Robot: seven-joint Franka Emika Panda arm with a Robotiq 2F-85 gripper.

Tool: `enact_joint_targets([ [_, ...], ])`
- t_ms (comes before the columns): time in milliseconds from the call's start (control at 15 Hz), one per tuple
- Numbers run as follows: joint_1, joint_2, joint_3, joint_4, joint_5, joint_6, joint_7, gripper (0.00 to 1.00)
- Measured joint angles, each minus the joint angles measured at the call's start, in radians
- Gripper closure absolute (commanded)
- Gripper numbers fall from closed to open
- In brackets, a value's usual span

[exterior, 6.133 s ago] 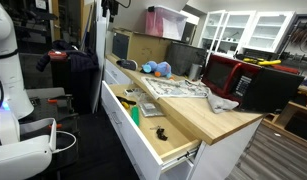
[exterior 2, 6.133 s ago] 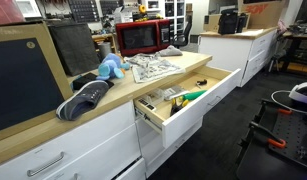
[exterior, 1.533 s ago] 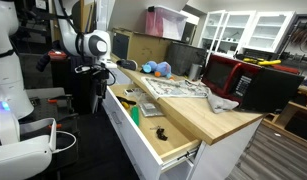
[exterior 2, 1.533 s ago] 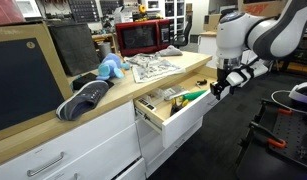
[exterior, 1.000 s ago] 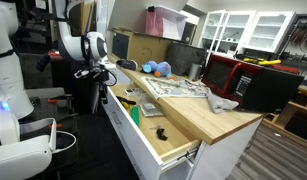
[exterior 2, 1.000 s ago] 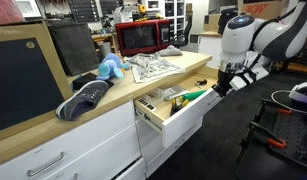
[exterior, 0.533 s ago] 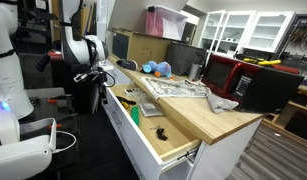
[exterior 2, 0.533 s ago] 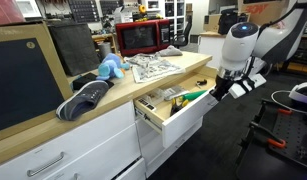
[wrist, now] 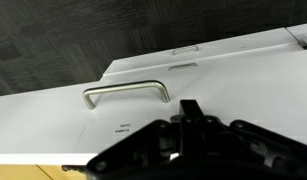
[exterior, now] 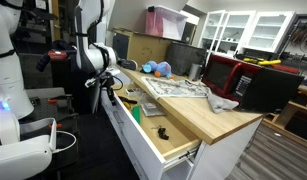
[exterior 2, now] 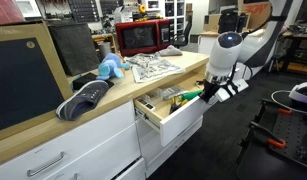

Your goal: Push the top rightmost drawer fully inwards

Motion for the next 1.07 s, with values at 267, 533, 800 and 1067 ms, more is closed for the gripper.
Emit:
enact_joint_targets([
  [267,0.002,0.069,0.004,0.093,-0.003,-0.005,0.001,1.00],
  [533,0.007,0.121,0.009,0.180,-0.011,-0.010,0.001,1.00],
  [800,0.012,0.163,0.018,0.259,-0.016,-0.014,0.001,1.00],
  [1067,0.030,0.202,0.020,0.339,-0.016,-0.024,0.001,1.00],
])
